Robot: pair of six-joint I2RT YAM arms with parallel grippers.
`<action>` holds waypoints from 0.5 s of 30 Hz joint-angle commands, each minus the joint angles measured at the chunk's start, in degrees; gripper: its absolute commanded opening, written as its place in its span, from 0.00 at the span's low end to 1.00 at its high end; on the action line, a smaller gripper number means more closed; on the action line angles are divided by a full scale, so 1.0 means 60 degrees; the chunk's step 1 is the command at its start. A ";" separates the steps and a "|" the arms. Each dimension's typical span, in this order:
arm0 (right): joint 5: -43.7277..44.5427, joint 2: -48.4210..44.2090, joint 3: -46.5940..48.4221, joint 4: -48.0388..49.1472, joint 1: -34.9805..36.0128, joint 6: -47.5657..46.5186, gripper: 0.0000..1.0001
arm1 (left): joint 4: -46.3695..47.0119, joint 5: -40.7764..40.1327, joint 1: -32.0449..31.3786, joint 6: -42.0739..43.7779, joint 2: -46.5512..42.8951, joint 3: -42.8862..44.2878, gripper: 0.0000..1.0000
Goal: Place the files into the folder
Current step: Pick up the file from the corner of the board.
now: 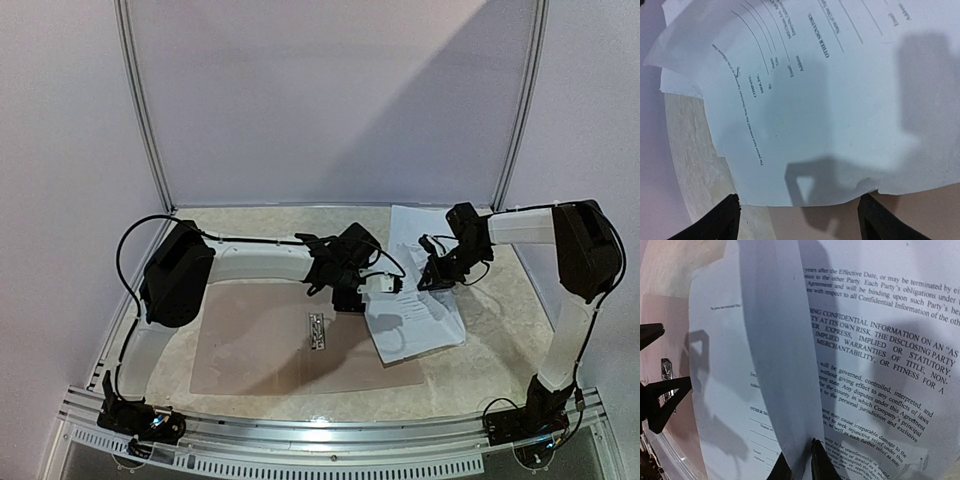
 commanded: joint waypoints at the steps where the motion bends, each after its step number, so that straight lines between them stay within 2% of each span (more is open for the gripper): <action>1: 0.0973 0.0252 0.0101 -0.0151 -0.0038 0.0194 0.13 | 0.0094 -0.0039 -0.0117 0.0138 0.0036 0.0097 0.83; 3: 0.1539 0.0205 0.0118 -0.0164 -0.0042 0.0267 0.17 | 0.0043 -0.0045 -0.0107 0.0146 -0.0038 0.0102 0.83; 6: 0.1612 0.0231 0.0136 -0.0139 -0.0043 0.0272 0.19 | -0.0057 -0.0034 -0.0092 0.0154 -0.0148 0.0067 0.83; 8: 0.1550 0.0258 0.0156 -0.0090 -0.0052 0.0280 0.13 | -0.0158 0.0014 -0.0089 0.0147 -0.0264 0.0058 0.83; 10: 0.1399 0.0269 0.0245 -0.0114 -0.0035 0.0291 0.00 | -0.0313 0.0042 -0.0091 0.0202 -0.0446 0.0062 0.83; 15: 0.1025 0.0112 0.1380 -0.0884 -0.0022 -0.0030 0.00 | -0.1487 0.0456 0.0251 0.0099 -0.1323 0.0565 0.85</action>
